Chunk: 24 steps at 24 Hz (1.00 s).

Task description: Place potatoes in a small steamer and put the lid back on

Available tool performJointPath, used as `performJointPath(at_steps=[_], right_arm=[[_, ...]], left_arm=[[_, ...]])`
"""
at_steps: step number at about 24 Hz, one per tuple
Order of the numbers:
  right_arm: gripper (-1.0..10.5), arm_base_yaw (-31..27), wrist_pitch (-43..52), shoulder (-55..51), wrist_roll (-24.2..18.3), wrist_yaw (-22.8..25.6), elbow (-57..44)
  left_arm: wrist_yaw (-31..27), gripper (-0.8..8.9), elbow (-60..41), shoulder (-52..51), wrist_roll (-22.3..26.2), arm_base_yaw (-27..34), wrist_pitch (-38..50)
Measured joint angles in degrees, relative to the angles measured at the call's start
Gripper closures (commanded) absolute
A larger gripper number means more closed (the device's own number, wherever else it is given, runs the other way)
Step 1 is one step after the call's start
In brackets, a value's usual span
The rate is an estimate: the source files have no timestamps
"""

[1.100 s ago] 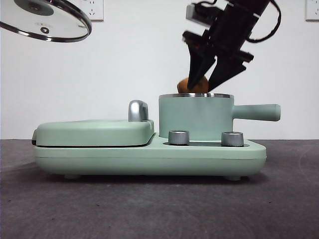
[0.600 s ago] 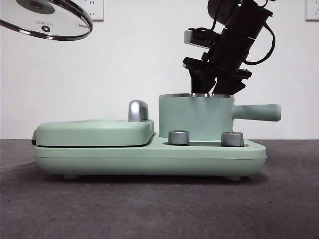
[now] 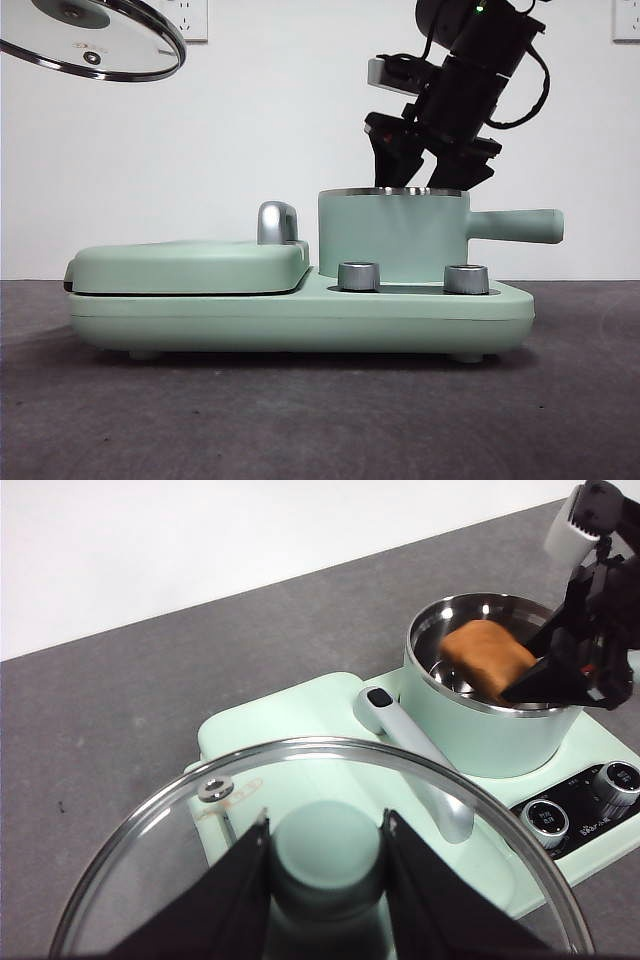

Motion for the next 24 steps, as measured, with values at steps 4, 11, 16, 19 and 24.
performJointPath(at_steps=[4, 11, 16, 19, 24], right_arm=[[6.0, 0.0, -2.6, -5.9, 0.4, -2.2, 0.7], [6.1, 2.0, -6.9, -19.1, 3.0, -3.5, -3.8], [6.1, 5.1, 2.3, -31.4, 5.3, 1.6, -17.5], [6.1, 6.4, 6.1, -38.0, 7.5, 4.4, -25.2], [6.2, 9.2, 7.8, -48.0, 11.2, 10.6, -35.9]], left_arm=[[0.0, 8.04, 0.0, 0.0, 0.0, 0.0, -0.2], [0.0, 8.04, 0.0, 0.0, 0.0, 0.0, -0.8], [0.0, 8.04, 0.0, 0.0, 0.0, 0.0, -1.1], [0.0, 8.04, 0.0, 0.0, 0.0, 0.0, -1.5], [0.4, 8.04, 0.0, 0.5, 0.0, 0.0, -1.5]])
